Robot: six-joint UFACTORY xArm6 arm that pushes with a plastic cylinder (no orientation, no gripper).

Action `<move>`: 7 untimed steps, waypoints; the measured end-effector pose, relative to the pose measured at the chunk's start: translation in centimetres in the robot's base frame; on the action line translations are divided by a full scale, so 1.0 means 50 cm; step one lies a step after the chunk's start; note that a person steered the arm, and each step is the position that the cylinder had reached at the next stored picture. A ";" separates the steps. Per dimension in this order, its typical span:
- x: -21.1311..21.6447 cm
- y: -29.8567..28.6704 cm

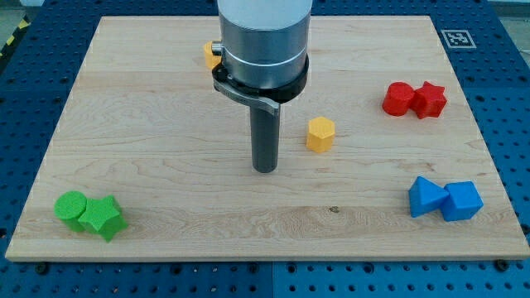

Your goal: Move the yellow hexagon towards top center

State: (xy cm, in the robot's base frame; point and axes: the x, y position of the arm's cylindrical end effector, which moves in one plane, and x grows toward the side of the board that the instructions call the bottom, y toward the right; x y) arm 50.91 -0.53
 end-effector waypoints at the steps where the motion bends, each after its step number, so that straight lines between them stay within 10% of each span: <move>1: 0.006 0.042; 7: -0.022 0.170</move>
State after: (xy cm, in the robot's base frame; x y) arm 49.79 7.98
